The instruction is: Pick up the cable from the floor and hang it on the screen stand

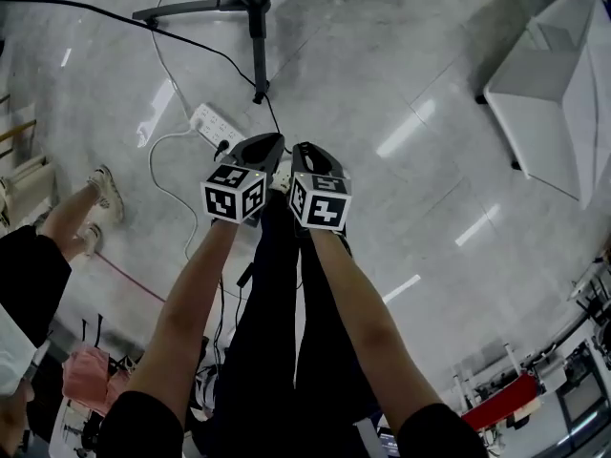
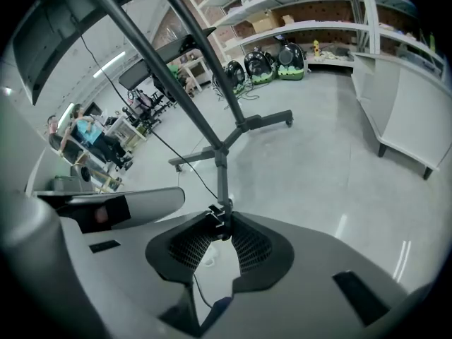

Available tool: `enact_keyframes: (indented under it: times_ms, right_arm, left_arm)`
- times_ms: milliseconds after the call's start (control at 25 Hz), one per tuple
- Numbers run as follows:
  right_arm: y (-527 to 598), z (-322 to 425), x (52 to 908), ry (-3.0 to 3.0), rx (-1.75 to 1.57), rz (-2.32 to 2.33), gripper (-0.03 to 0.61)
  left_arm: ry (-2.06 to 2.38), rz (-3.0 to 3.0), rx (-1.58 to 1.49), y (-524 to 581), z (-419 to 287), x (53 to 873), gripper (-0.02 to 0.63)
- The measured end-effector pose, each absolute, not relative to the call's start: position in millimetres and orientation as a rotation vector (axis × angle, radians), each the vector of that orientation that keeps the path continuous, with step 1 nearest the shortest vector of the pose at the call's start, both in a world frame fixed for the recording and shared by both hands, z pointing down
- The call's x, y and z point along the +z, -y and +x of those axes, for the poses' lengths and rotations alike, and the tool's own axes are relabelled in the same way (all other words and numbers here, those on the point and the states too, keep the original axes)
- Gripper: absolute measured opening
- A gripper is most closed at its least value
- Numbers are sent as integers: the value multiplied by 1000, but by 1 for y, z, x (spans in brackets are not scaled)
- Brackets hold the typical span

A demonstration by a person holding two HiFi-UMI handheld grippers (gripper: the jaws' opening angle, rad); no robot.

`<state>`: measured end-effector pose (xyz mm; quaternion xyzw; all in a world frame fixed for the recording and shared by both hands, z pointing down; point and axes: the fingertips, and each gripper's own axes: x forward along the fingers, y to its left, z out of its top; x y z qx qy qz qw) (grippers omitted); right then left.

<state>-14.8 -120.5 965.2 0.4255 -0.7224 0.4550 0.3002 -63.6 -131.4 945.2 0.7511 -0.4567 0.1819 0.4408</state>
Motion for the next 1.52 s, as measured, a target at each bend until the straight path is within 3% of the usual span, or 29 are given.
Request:
enact_keyframes:
  times_ms: [800,1520]
  right_arm:
    - [62,-34,958,1907,1213,1028,103]
    - [146,28,733,1976,1072,1217,103]
  left_arm:
    - [1181,1866,500,110,-114,943,20]
    - [1221,1893,436,129,-97,738,21]
